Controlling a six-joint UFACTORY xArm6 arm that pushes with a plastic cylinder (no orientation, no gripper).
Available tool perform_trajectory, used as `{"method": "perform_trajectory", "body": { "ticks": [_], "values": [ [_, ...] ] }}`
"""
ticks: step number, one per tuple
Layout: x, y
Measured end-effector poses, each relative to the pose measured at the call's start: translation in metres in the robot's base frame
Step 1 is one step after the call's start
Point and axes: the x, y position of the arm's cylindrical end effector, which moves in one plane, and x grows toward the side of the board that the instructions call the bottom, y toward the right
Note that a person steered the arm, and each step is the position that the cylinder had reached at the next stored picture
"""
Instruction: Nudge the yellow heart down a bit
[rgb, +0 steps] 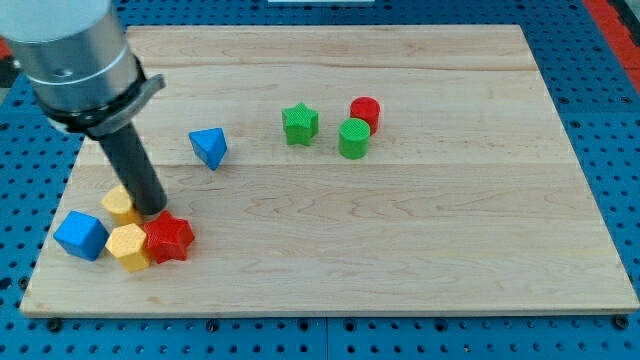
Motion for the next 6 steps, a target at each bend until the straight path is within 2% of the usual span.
{"method": "perform_trajectory", "body": {
  "ticks": [1,2,3,4,5,6],
  "values": [
    [0.0,-0.007],
    [-0.019,0.018],
    [-0.049,0.013],
    [-0.058,-0.021],
    [-0.038,-0.045],
    [-0.014,-0.046]
  ]
}}
